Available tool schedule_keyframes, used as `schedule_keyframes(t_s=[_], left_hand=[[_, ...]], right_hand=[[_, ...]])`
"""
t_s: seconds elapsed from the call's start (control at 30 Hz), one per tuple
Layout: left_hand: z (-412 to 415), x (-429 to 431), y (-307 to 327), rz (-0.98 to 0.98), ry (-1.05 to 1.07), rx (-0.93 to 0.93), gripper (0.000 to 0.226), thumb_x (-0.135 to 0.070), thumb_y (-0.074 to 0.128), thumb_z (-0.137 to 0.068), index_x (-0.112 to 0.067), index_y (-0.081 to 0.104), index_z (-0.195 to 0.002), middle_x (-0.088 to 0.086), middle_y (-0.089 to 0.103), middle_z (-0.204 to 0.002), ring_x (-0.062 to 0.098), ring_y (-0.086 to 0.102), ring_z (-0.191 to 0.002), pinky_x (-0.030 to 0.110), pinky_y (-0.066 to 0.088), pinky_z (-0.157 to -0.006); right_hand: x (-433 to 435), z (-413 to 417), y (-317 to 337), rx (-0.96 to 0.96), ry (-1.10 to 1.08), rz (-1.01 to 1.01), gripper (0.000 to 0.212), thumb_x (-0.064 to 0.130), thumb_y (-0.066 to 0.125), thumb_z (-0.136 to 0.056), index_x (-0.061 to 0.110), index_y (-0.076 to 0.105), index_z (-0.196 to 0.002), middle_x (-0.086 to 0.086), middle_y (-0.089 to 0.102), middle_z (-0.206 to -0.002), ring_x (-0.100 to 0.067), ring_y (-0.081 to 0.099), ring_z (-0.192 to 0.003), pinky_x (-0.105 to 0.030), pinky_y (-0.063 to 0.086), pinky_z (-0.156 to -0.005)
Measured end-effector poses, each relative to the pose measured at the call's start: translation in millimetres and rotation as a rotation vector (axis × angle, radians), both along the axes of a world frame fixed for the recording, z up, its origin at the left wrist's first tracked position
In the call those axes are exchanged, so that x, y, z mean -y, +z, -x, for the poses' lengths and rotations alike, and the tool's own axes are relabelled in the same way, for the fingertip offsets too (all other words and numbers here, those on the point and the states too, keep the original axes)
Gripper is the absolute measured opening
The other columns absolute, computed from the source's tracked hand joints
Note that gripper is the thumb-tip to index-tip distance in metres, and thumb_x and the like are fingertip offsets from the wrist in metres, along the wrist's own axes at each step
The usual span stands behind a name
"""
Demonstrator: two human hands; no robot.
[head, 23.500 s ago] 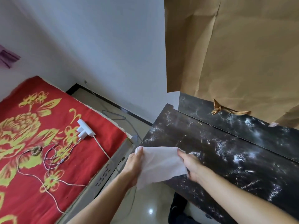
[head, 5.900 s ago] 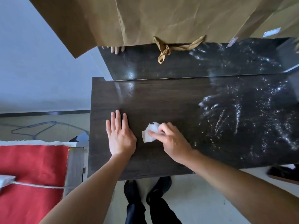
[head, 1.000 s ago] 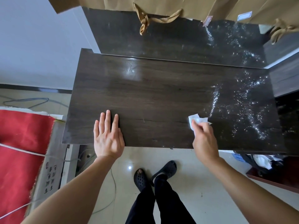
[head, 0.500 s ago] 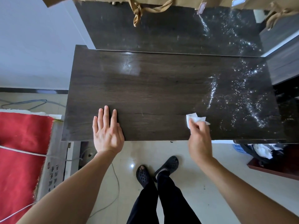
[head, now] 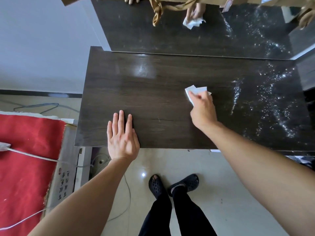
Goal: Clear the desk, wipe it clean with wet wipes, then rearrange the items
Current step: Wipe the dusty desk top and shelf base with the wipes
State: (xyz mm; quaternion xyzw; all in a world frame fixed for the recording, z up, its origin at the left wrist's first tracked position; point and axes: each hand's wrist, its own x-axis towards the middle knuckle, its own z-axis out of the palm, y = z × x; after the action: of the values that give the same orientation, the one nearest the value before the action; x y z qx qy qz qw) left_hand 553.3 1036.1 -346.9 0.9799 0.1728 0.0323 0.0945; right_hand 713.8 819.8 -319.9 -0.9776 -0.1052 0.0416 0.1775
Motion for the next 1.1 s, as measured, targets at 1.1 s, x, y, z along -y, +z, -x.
schedule_keyframes(t_s=[1.1], left_hand=[[-68.1, 116.1, 22.3, 0.237, 0.022, 0.028, 0.053, -0.012, 0.033, -0.078, -0.003, 0.053, -0.126, 0.023, 0.041, -0.142, 0.041, 0.032, -0.135, 0.05, 0.026, -0.112]], right_hand=[[83.5, 106.4, -13.3, 0.036, 0.242, -0.118, 0.059, -0.011, 0.055, -0.07, 0.022, 0.061, -0.119, -0.005, 0.051, -0.089, -0.026, 0.05, -0.081, -0.034, 0.047, -0.065]])
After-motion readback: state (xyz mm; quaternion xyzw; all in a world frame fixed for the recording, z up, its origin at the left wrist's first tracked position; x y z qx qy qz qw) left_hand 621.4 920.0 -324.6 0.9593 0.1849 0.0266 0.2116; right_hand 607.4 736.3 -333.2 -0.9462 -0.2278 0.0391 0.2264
